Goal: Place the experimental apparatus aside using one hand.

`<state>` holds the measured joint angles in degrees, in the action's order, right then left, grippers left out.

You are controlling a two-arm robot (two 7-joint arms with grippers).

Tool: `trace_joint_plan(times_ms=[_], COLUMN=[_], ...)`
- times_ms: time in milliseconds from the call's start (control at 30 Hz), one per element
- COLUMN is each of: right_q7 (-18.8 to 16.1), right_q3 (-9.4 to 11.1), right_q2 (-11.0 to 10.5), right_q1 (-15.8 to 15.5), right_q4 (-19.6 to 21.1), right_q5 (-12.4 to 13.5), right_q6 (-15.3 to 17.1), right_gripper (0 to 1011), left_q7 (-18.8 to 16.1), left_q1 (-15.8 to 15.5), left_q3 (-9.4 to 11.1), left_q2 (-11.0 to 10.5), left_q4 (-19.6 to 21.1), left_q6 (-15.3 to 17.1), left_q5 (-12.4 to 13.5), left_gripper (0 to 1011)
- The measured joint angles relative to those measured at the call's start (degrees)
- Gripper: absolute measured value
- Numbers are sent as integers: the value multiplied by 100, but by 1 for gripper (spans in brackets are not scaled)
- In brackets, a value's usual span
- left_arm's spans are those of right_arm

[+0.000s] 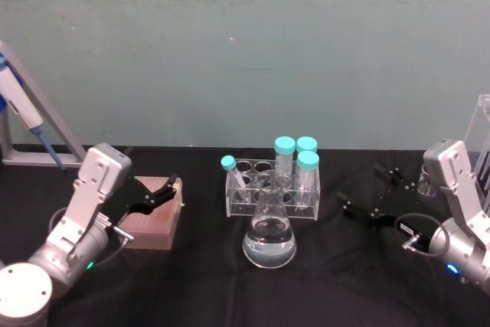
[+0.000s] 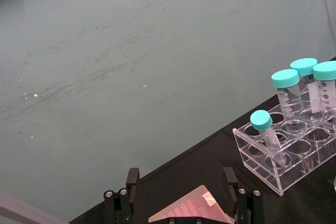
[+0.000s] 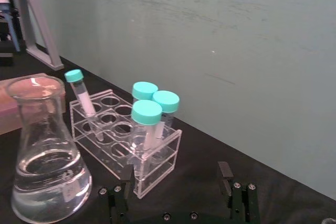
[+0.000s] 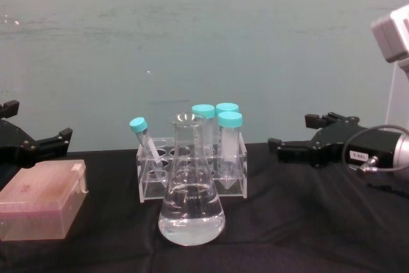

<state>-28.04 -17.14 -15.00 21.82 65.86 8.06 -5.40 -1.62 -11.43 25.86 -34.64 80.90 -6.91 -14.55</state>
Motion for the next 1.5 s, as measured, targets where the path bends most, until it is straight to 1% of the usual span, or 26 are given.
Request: trace_joint_plan(times_ms=[100, 333, 400, 433, 600, 1100, 1233, 1400, 1500], right_q7=[-86, -223, -342, -444, -665, -982, -1099, -1299, -1348], right_q3=[-75, -173, -211, -233, -322, -612, -664, -747, -778], right_q2=[-28, -73, -88, -94, -101, -76, -81, -97, -107], right_q1=[5, -18, -19, -3, 71, 307, 354, 425, 442], right_q4=[22, 101, 107, 93, -37, -459, -502, -531, -526], right_q5=[80, 221, 315, 395, 547, 834, 917, 1080, 1129], right_q6=[-16, -100, -158, -180, -276, -415, -466, -593, -630], right_gripper=[1000, 1000, 1000, 1000, 1000, 1000, 1000, 1000, 1000], left_q7=[0, 0, 0, 0, 0, 0, 0, 0, 0], left_q1=[0, 0, 0, 0, 0, 0, 0, 0, 0], left_q3=[0, 0, 0, 0, 0, 0, 0, 0, 0], left_q2=[0, 0, 0, 0, 0, 0, 0, 0, 0], left_q4=[0, 0, 0, 0, 0, 0, 0, 0, 0], left_q6=[0, 0, 0, 1, 0, 0, 0, 0, 0], left_q5=[-1, 0, 0, 0, 0, 0, 0, 0, 0], left_gripper=[1000, 1000, 1000, 1000, 1000, 1000, 1000, 1000, 1000])
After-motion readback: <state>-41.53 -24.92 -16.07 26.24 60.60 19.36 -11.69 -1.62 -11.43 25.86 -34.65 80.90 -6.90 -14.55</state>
